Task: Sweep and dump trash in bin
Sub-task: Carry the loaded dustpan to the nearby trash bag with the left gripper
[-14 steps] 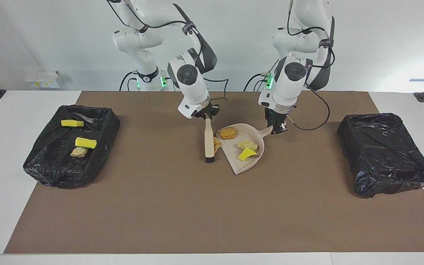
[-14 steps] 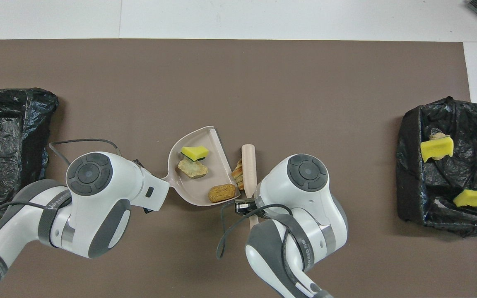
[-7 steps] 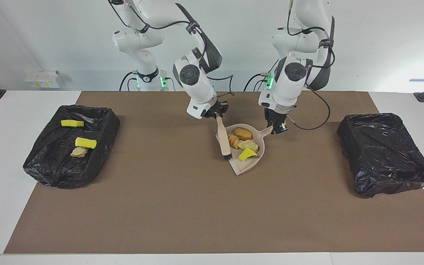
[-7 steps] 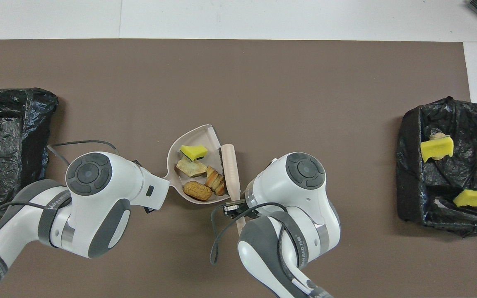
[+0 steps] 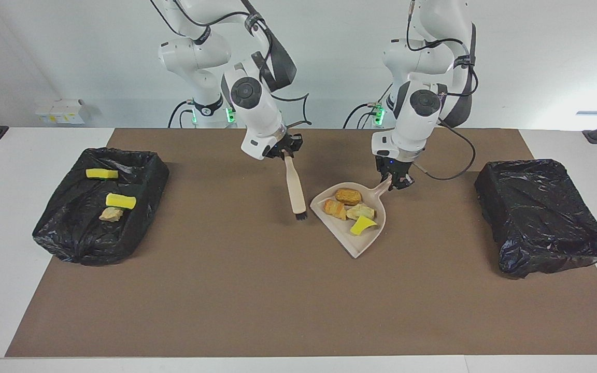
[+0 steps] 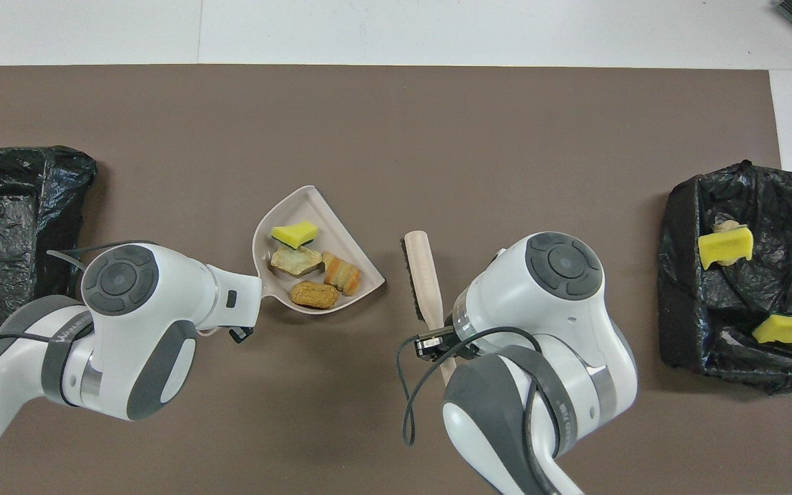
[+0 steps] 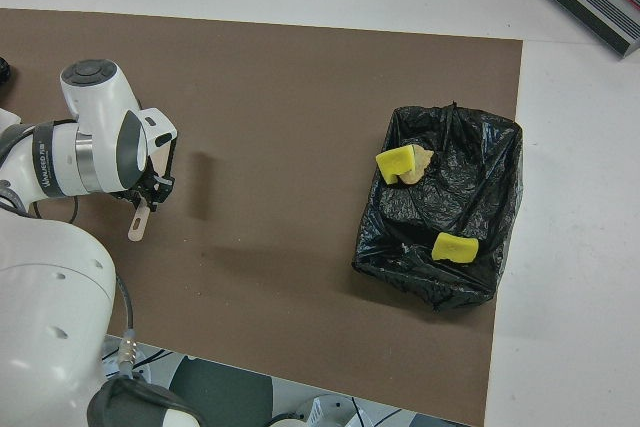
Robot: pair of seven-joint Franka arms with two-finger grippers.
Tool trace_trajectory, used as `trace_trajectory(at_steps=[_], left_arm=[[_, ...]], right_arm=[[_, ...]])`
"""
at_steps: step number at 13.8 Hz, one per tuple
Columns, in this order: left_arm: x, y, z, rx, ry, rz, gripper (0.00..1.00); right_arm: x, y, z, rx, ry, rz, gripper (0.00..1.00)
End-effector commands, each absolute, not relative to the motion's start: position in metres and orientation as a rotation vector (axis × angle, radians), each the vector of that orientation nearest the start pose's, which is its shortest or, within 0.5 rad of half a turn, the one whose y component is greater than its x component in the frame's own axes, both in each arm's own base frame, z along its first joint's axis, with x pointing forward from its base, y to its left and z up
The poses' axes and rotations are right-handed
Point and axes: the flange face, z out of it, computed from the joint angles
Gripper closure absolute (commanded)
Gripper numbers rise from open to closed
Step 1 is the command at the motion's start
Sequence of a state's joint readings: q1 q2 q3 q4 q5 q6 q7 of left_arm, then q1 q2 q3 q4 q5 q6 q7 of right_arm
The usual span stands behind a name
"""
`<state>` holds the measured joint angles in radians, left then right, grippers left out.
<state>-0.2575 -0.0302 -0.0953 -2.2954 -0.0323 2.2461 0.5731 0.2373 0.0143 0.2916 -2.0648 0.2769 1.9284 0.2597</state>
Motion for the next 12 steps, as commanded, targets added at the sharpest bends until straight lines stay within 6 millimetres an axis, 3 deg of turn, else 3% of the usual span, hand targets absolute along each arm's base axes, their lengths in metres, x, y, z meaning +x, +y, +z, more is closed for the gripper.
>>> trace_trajectory(at_steps=[1,2,4,6,9,12], left_arm=[[0.485,-0.149,0.383,-2.91,1.222,-0.065,1.0],[0.488,-0.132,0.393,-2.934,1.152,-0.085,1.0],[0.5,-0.094,0.427,-2.954,1.043,-0.178,1.0],[0.513,-0.07,0.455,-2.973,0.974,-0.193,1.0],[0.531,-0.024,0.49,-2.985,0.839,-0.293,1.0],[0.531,0.027,0.504,-3.102,0.639,-0.282,1.0]], right_arm=[[0.42,0.312,0.432,-3.06,-0.209,0.282,1.0],[0.411,0.322,0.43,-3.07,-0.187,0.284,1.0],[0.385,0.363,0.413,-3.077,-0.136,0.264,1.0],[0.366,0.387,0.393,-3.077,-0.113,0.257,1.0],[0.336,0.409,0.357,-3.091,-0.015,0.265,1.0],[0.333,0.41,0.351,-3.087,-0.022,0.256,1.0]])
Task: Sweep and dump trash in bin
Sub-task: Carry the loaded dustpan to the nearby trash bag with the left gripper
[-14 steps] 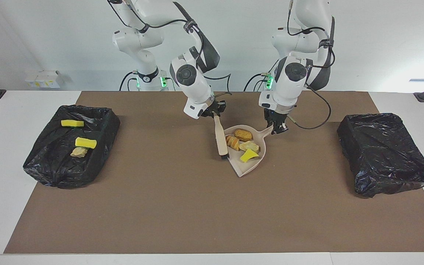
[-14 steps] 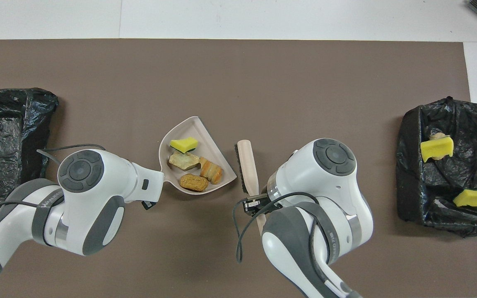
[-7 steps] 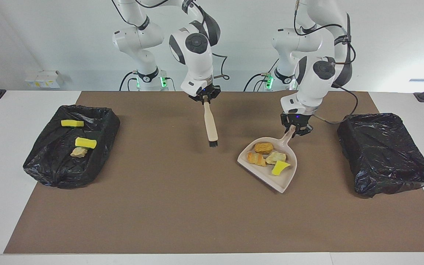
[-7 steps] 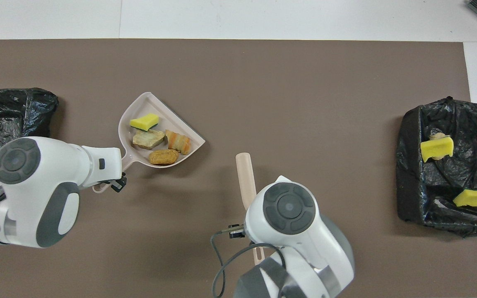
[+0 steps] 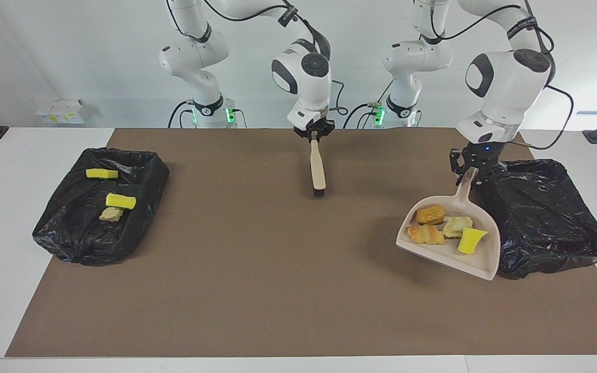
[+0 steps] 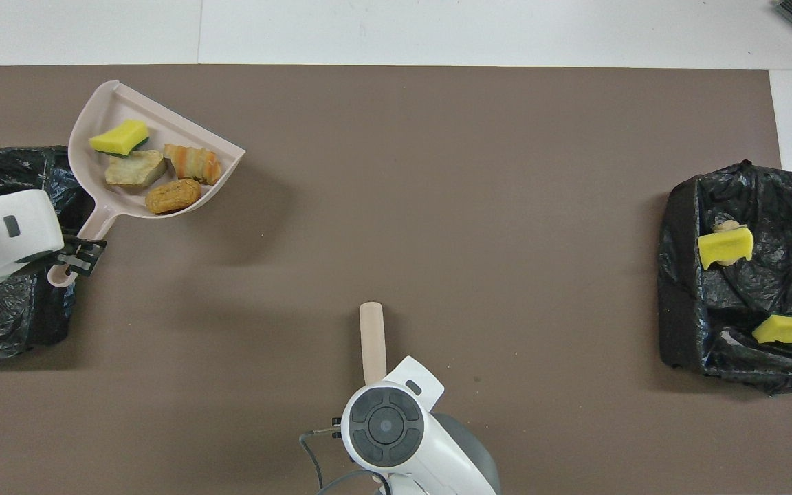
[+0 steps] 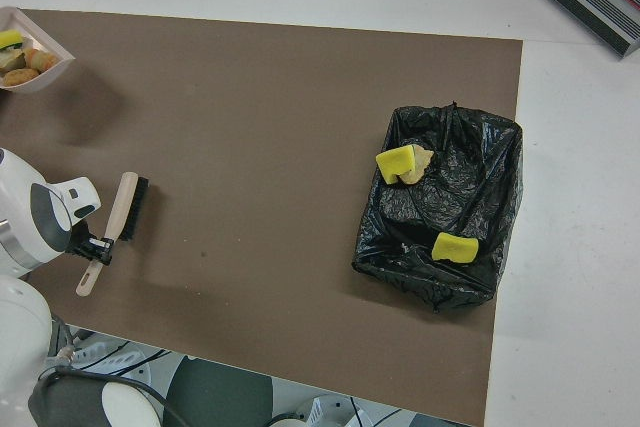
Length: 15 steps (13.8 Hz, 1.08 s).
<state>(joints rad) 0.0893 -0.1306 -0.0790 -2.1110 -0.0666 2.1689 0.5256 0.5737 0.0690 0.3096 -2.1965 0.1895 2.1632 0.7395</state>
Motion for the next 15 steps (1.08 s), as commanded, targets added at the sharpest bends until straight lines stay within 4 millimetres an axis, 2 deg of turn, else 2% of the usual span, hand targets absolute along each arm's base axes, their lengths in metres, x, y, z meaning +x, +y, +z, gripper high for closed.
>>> trace_trajectory(at_steps=[1,2,4,7,10,13,15], left_arm=[[0.529,0.045,0.511,-3.129,0.588,-0.242,1.0],[0.525,0.07,0.522,-3.148,0.524,-0.216,1.0],[0.521,0.121,0.539,-3.155,0.453,-0.2,1.0],[0.507,0.215,0.548,-3.074,0.529,-0.228,1.0],[0.495,0.273,0.542,-2.903,0.703,-0.115,1.0],[0.498,0.298,0.546,-2.731,0.892,0.03,1.0],[0.5,0.306,0.547,-2.593,1.007,0.134,1.0]], right_arm=[[0.337,0.413,0.355,-3.088,-0.009,0.267,0.44],[0.343,0.411,0.366,-3.085,-0.017,0.263,0.0],[0.365,0.407,0.401,-3.081,0.014,0.273,0.0],[0.402,0.383,0.452,-3.099,-0.045,0.318,0.0],[0.431,0.351,0.493,-3.158,-0.218,0.324,0.0],[0.456,0.315,0.516,-3.219,-0.346,0.291,0.0],[0.485,0.269,0.545,-3.196,-0.408,0.301,0.0]])
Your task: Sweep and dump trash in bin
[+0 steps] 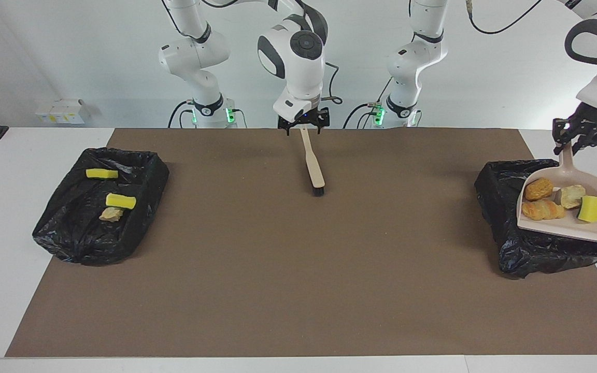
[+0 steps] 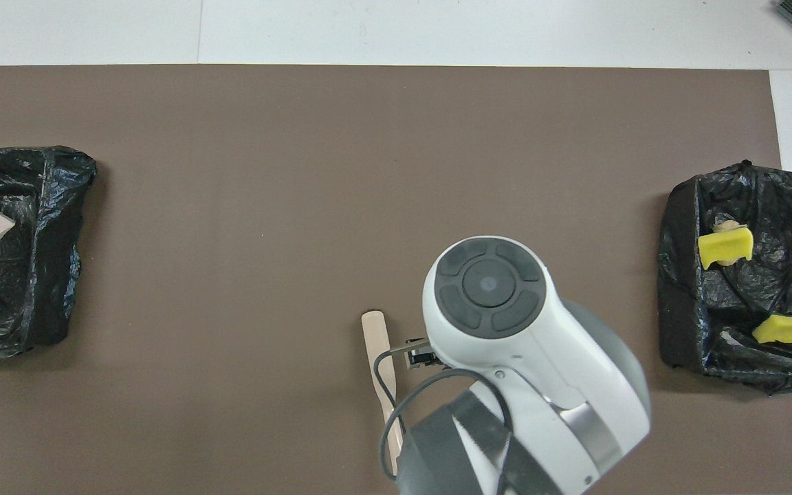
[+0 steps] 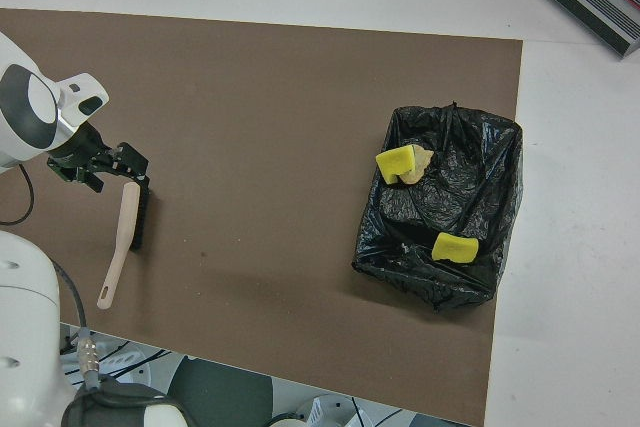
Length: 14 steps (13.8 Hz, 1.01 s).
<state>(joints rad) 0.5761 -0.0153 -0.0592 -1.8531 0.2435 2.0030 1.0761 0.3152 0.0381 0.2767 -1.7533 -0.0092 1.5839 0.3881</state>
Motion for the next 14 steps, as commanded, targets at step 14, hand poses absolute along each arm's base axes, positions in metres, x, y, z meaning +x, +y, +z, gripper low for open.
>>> trace_trajectory(at_steps=[14], left_arm=[[0.563,0.267,0.602,-1.797,1.605,0.435,1.0]], right_arm=[[0.559,0.04,0.588,-3.252,-0.184,0.187,0.0]])
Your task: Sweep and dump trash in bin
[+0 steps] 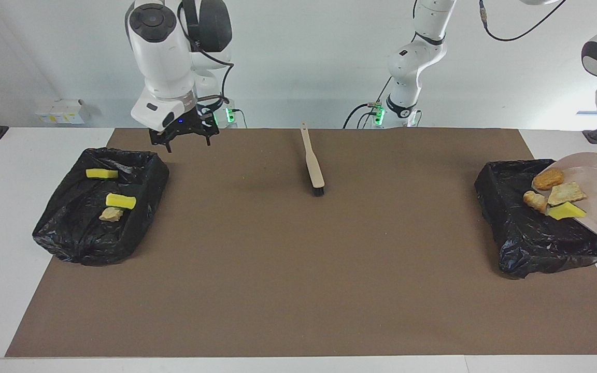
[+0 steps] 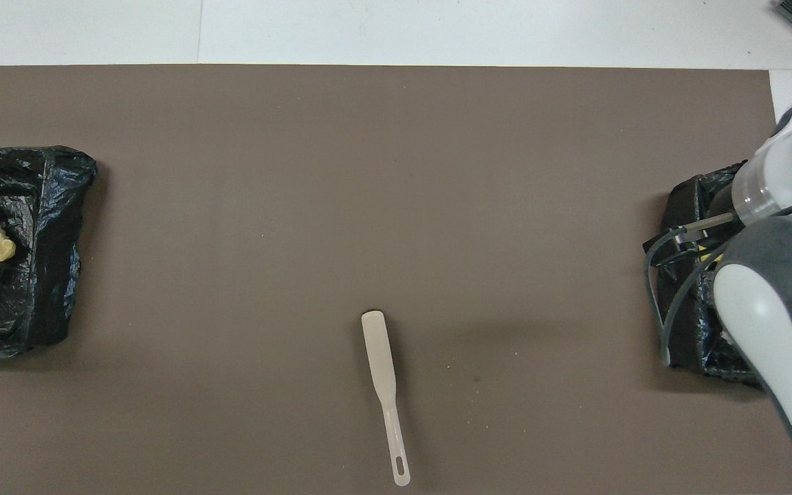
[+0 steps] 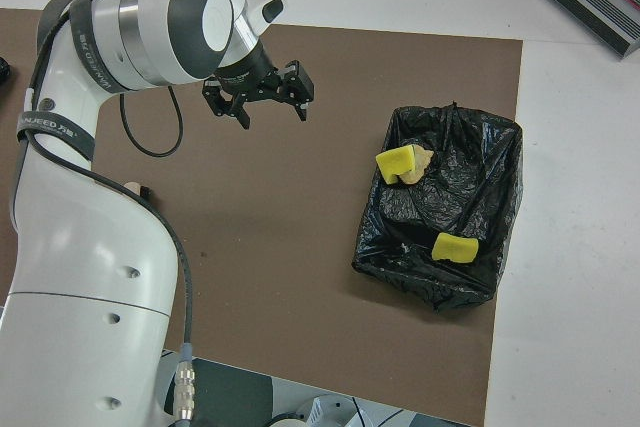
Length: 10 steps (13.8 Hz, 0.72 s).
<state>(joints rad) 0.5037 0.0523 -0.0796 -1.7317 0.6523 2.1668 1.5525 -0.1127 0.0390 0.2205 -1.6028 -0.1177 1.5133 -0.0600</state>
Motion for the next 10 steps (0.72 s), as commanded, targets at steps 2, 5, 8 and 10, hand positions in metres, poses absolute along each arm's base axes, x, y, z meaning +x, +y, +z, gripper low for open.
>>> trace_trajectory(at_steps=[2,5,8,10], left_arm=[[0.572,0.248,0.61,-1.712,1.618,0.466,1.0],[0.574,0.248,0.624,-1.72,1.588,0.423,1.0],[0.578,0.24,0.637,-1.887,1.539,0.176,1.0],[0.58,0.232,0.642,-2.017,1.451,0.022,1.0]], right_arm=[[0.559,0.031,0.589,-3.257,-0.113,0.183,0.0],[0.561,0.022,0.592,-3.258,-0.086,0.163,0.0],[0.563,0.006,0.593,-3.256,-0.042,0.148,0.0],[0.565,-0.007,0.593,-3.247,-0.013,0.129,0.0]])
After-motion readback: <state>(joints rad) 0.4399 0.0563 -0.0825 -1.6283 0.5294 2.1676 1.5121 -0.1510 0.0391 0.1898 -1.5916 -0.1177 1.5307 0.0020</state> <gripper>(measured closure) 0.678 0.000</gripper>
